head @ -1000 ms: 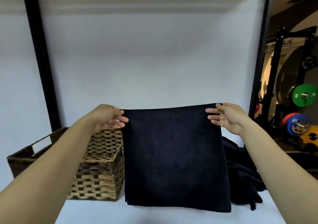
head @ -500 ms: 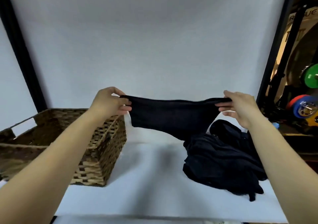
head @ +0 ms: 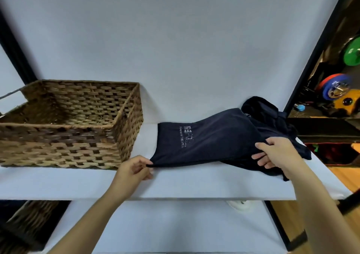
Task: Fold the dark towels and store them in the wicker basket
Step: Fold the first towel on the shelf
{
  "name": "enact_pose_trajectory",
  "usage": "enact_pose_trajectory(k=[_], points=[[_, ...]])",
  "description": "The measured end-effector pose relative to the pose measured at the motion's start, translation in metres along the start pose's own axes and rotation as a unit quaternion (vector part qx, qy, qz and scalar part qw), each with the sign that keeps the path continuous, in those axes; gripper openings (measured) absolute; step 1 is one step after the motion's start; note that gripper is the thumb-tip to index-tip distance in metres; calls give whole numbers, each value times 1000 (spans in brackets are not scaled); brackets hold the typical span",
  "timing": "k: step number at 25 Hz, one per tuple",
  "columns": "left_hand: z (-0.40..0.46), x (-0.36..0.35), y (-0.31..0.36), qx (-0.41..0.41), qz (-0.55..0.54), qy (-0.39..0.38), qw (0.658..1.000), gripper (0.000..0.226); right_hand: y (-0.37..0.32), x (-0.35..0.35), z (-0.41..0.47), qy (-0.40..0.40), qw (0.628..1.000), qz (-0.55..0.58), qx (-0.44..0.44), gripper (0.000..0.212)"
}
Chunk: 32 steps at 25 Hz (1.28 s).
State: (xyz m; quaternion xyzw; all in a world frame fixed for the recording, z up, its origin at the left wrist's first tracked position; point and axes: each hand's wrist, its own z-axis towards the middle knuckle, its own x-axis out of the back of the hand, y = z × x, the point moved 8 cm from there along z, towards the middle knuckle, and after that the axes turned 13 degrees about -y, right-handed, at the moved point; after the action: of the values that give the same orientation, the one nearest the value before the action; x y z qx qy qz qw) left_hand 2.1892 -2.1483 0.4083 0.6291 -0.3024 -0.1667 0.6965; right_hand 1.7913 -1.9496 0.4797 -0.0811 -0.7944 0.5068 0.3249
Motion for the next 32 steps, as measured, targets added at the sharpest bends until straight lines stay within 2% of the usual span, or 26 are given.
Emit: enact_pose_trajectory(k=[2, 4, 6, 8, 10, 12, 14, 16, 18, 23, 27, 29, 32], points=[[-2, -2, 4, -46, 38, -4, 998, 32, -29, 5, -11, 115, 989, -82, 48, 18], [-4, -3, 10, -88, 68, -13, 994, 35, -82, -14, -32, 215, 955, -126, 159, 12], [-5, -1, 10, -111, 84, -19, 990, 36, -138, -74, -44, 186, 924, -154, 298, 11], [-5, 0, 10, -124, 94, -17, 988, 37, -164, -164, -48, 68, 882, -263, 386, 16], [-7, 4, 12, -139, 106, -8, 984, 39, -144, -243, -49, -35, 857, -341, 384, 19], [-10, 6, 13, -146, 103, 0, 984, 36, -113, -280, -53, -86, 870, -317, 367, 21], [-8, 7, 9, -129, 84, 1, 988, 27, -91, -288, -54, -99, 894, -259, 351, 20], [-4, 6, 4, -110, 74, 1, 991, 20, -82, -285, -53, -81, 912, -232, 329, 17], [-4, 5, 2, -116, 80, 4, 990, 16, -85, -288, -58, -57, 901, -254, 347, 17], [-8, 5, 5, -118, 72, 17, 990, 32, -97, -297, -71, 4, 837, -370, 402, 22], [-11, 4, 9, -159, 116, 31, 980, 28, -102, -305, -78, 80, 779, -458, 422, 22], [-11, 4, 11, -170, 141, 37, 975, 25, -98, -303, -78, 111, 785, -473, 383, 22], [-12, 8, 10, -170, 136, 48, 975, 19, -74, -281, -72, 165, 817, -484, 268, 26]])
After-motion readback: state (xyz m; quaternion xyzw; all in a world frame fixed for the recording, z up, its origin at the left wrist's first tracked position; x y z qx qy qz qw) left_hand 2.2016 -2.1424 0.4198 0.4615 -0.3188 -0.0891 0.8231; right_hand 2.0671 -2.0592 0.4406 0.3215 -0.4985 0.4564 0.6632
